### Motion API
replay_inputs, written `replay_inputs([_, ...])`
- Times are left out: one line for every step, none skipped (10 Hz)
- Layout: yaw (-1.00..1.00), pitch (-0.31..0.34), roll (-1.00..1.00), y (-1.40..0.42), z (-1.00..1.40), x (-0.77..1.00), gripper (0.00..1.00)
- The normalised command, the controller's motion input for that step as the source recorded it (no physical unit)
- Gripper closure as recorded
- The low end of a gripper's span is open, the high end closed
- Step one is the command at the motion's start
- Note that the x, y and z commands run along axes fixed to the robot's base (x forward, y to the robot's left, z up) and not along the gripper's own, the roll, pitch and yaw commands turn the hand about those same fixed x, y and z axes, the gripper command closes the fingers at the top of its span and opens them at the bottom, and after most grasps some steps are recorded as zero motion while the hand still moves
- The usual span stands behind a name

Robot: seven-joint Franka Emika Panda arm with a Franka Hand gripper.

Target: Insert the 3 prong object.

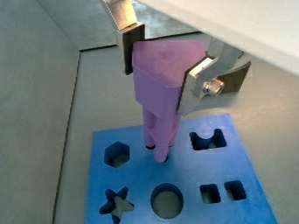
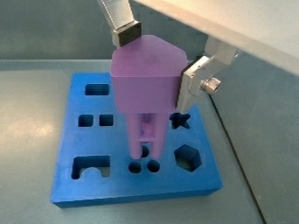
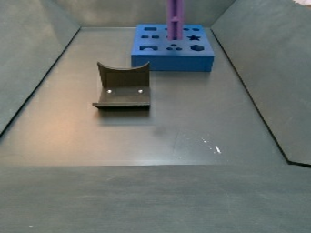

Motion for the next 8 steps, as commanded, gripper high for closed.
replay_inputs([0.00, -0.134, -0.18, 0.06, -0.45, -0.06, 1.00])
replay_inputs([0.00, -0.111, -0.18, 0.08, -0.29, -0.10, 1.00])
replay_inputs([0.00, -0.059, -0.14, 0.08, -0.20, -0.02, 1.00])
replay_inputs([0.00, 0.000, -0.05, 0.17, -0.12, 0.00, 1.00])
replay_inputs([0.00, 0.000, -0.04, 0.19, -0.09, 0.00, 1.00])
replay_inputs([0.00, 0.000, -0.06, 0.16, -0.12, 0.00, 1.00])
replay_inputs([0.00, -0.006, -0.07, 0.07, -0.23, 0.00, 1.00])
replay_inputs([0.00, -0.049, -0.10, 0.00, -0.41, 0.00, 1.00])
